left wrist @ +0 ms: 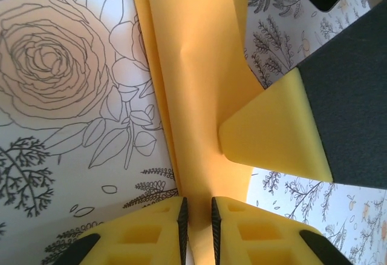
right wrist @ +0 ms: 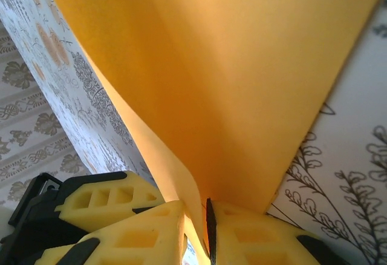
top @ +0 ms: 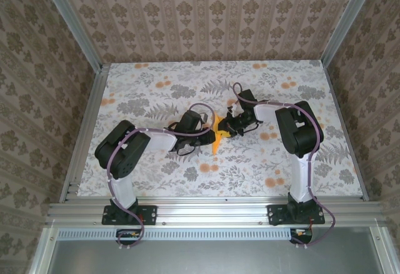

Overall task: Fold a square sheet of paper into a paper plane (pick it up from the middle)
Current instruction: Fold the wing for the fifth time at the center of the table.

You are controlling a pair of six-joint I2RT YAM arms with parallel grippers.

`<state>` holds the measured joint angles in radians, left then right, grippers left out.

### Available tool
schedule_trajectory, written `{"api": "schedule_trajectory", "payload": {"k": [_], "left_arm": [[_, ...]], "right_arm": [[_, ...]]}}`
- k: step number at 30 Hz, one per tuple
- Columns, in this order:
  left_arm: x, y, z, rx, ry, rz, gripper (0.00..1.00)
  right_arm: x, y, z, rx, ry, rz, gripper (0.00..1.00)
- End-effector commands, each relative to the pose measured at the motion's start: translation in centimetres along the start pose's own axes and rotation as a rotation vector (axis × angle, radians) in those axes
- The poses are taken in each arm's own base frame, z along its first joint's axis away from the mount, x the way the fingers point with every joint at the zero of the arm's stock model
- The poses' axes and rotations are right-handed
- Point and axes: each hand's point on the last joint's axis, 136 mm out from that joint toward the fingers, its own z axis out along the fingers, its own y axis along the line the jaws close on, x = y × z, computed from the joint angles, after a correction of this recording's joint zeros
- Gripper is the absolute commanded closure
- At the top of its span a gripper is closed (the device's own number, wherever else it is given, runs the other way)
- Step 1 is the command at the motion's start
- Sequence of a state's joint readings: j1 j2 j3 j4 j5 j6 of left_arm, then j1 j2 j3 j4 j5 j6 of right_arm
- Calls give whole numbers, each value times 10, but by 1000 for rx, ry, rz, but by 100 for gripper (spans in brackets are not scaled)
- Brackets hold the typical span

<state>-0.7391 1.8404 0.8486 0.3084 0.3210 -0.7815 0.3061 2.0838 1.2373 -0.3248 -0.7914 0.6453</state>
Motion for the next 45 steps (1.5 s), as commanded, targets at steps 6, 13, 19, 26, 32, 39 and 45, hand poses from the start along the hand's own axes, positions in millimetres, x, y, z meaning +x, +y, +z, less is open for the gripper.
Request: {"api": "schedule_trajectory", "payload": {"k": [6, 13, 19, 26, 32, 39, 45], "left_arm": [[-5, -15, -3, 64, -37, -3, 86], [-2, -10, -1, 41, -22, 1, 87], [3, -6, 6, 10, 22, 4, 88], [10, 13, 8, -137, 78, -28, 91], [15, 28, 4, -260, 117, -51, 92], [18, 32, 5, -289, 139, -61, 93], [17, 27, 9, -264, 153, -65, 92]], "right_arm": [[7, -115, 24, 381, -25, 176, 79], [8, -115, 26, 377, -25, 179, 79], [8, -114, 26, 374, -27, 175, 78], [3, -104, 22, 349, -42, 159, 76], [-16, -55, 1, 211, -136, 92, 66], [-26, 6, -42, 54, -273, -47, 61], [-8, 14, -31, 25, -222, -122, 76]]}}
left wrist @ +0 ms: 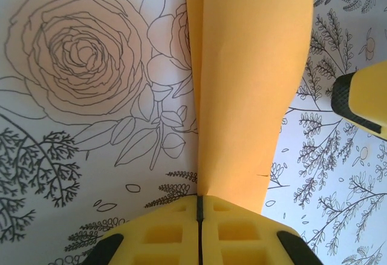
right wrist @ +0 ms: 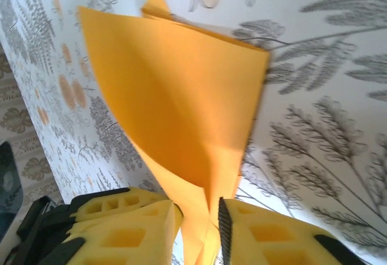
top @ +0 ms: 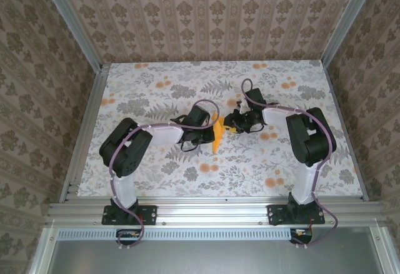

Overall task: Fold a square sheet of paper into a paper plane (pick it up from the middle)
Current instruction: Fold the wing for the fifth time at the center of the table.

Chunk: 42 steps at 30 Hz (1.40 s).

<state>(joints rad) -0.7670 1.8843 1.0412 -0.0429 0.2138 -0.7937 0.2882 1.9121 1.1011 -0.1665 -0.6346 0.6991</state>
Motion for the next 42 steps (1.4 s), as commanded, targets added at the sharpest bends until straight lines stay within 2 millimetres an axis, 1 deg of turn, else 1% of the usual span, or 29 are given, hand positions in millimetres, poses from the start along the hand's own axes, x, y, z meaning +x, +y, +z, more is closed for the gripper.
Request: {"api": "schedule_trajectory", "payload": {"k": [1, 4, 7, 13, 15, 17, 20, 24, 28, 31, 34, 38, 42], "left_arm": [[15, 16, 11, -60, 67, -16, 92], [15, 14, 10, -56, 68, -17, 91], [14, 12, 10, -49, 67, -18, 90], [11, 3, 6, -14, 64, -13, 85], [9, -3, 3, 7, 59, -9, 84], [6, -8, -3, 25, 52, -7, 83], [-2, -15, -15, 53, 24, -5, 81], [-20, -24, -31, 124, -34, -14, 78], [-39, -32, -36, 207, -71, -27, 78], [-48, -38, -32, 232, -70, -18, 78], [-53, -39, -23, 226, -64, -13, 80], [-57, -35, -8, 213, -40, -29, 83], [-56, -32, 5, 199, -15, -38, 85]], "right_arm": [[10, 10, 6, -20, 13, -69, 77], [15, 12, 15, -18, 41, -84, 78], [15, 10, 22, -6, 52, -88, 78], [15, -6, 32, 43, 75, -68, 80], [16, -14, 33, 74, 74, -60, 80], [15, -17, 31, 89, 66, -59, 81], [15, -23, 31, 100, 66, -51, 83], [19, -35, 33, 146, 87, -46, 88], [24, -50, 34, 207, 113, -57, 90], [29, -59, 35, 237, 133, -69, 91], [31, -61, 37, 235, 146, -70, 92], [32, -61, 39, 225, 153, -68, 94], [34, -62, 41, 221, 162, -66, 94]]}}
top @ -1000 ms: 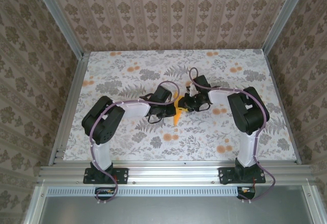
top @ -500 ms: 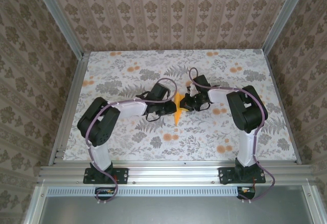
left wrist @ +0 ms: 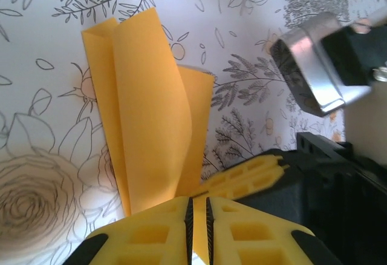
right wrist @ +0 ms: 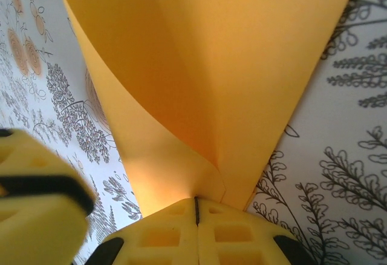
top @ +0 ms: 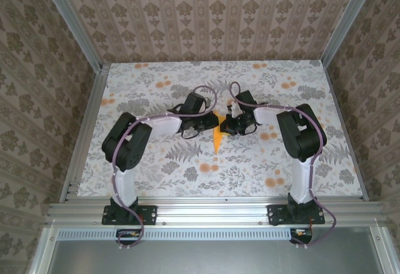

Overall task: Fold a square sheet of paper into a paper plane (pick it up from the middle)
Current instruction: Fold the wing for the fifth time at the center of the table.

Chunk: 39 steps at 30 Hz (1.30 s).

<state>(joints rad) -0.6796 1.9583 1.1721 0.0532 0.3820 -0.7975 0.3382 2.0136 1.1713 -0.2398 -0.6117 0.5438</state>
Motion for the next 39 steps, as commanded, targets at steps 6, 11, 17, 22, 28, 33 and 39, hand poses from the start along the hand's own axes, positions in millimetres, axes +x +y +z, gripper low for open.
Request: {"api": "schedule_trajectory", "payload": {"k": [6, 11, 17, 22, 28, 33, 39], "left_arm": [[-2, 28, 17, -109, 18, -38, 86], [-9, 41, 20, -146, -4, -65, 87], [-9, 47, 23, -177, 8, -86, 87], [0, 58, 26, -217, 39, -117, 90], [6, 66, 26, -264, 65, -162, 91], [7, 70, 26, -296, 70, -197, 92], [10, 74, 24, -322, 79, -230, 92]], "right_arm": [[31, -55, 21, 166, 104, 71, 95], [34, -61, 23, 178, 121, 74, 95], [25, -40, 17, 75, 91, 59, 88], [0, 10, -15, -62, -11, -8, 83], [11, 28, -30, -70, -50, -63, 81], [38, 31, -15, -58, -4, -69, 81], [55, 42, -2, -81, 34, -88, 80]]}}
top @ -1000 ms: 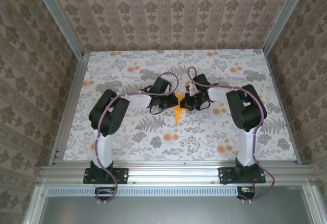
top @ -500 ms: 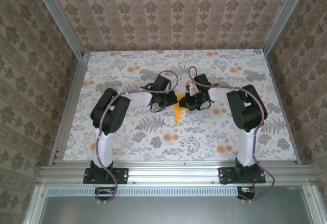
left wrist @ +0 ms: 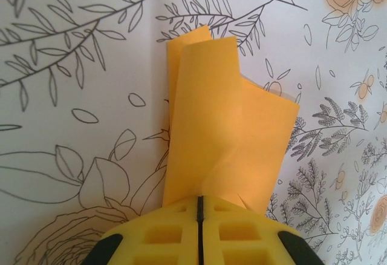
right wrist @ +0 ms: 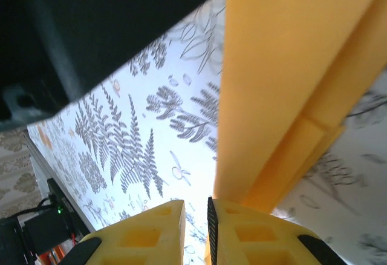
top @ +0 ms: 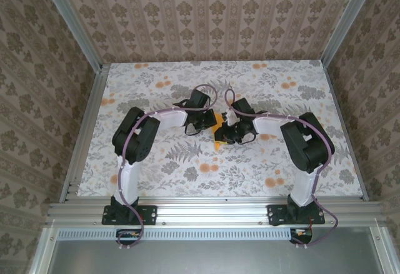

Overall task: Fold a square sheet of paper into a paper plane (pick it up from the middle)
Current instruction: Fold the wing for the fifth time at the center of the table.

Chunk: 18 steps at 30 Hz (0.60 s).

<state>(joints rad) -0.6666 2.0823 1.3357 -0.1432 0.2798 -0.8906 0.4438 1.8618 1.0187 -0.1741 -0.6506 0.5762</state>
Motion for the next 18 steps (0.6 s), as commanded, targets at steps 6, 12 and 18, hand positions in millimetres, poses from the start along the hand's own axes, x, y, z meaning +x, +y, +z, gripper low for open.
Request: {"api": "schedule_trajectory", "payload": {"k": [6, 12, 18], "left_arm": [[17, 44, 15, -155, 60, -88, 93], [16, 45, 14, -166, 60, -91, 93], [14, 46, 14, -178, 58, -84, 93]], "right_arm": [[6, -2, 10, -6, 0, 18, 81], [19, -24, 20, 46, 41, 57, 81], [32, -39, 18, 93, 67, 75, 81]]}}
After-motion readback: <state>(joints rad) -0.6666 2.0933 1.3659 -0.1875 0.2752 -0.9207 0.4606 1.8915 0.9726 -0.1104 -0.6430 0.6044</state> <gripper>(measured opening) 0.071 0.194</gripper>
